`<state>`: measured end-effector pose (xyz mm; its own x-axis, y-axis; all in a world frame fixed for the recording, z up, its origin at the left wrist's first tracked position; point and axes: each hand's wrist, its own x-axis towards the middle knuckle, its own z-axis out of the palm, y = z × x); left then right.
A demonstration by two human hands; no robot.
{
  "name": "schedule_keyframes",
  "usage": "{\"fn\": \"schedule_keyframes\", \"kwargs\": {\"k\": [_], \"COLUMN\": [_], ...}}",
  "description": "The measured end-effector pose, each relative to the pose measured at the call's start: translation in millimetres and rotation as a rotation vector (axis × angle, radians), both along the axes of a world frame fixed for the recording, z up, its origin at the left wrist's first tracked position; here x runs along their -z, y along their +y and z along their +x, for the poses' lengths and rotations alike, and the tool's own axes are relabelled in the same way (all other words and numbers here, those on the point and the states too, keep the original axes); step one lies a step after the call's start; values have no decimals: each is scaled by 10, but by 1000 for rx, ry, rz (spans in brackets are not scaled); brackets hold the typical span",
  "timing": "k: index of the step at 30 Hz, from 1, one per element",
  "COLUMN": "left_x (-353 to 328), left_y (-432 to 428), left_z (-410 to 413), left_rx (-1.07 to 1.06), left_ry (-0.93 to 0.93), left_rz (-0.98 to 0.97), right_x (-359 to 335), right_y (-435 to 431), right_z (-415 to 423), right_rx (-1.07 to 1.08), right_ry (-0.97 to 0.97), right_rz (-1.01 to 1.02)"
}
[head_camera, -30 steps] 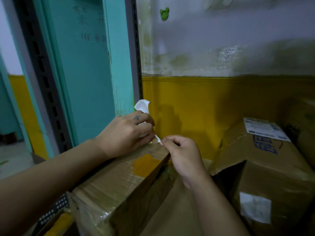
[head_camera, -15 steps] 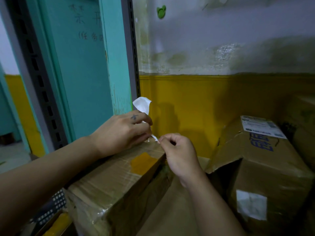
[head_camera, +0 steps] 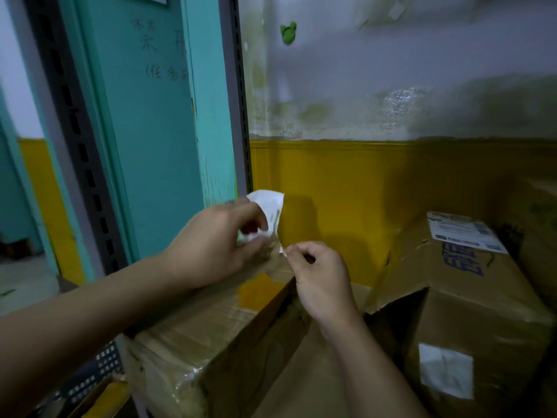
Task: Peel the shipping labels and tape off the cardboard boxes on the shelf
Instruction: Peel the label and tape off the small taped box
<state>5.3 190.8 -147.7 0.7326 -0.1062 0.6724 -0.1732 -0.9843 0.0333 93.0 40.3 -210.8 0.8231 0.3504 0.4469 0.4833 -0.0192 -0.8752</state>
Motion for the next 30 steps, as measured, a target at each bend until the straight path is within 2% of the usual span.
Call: {"fn": "schedule_keyframes", "kwargs": {"k": [3, 6, 9, 14, 24, 30], "left_x": [-39, -80, -129, -146, -150, -158], "left_y": [-172, -211, -223, -233, -309, -375], "left_z": [28, 71, 92, 118, 104, 104], "left_rx": [-158, -161, -194, -215, -267, -298], "left_ry": [307, 416, 464, 505, 396, 395], "left_rz": [-371, -690, -818, -781, -498, -456], "right_x": [-12, -22, -25, -28, -49, -76], "right_y": [12, 3, 1, -8, -31, -51], "right_z": [-38, -69, -79, -72, -116, -144], "right_rx": [-7, 1, 6, 4, 3, -6], "right_ry": [-30, -75, -96, -87, -83, -102], "right_rz": [-31, -57, -59, -47, -69, -67]}}
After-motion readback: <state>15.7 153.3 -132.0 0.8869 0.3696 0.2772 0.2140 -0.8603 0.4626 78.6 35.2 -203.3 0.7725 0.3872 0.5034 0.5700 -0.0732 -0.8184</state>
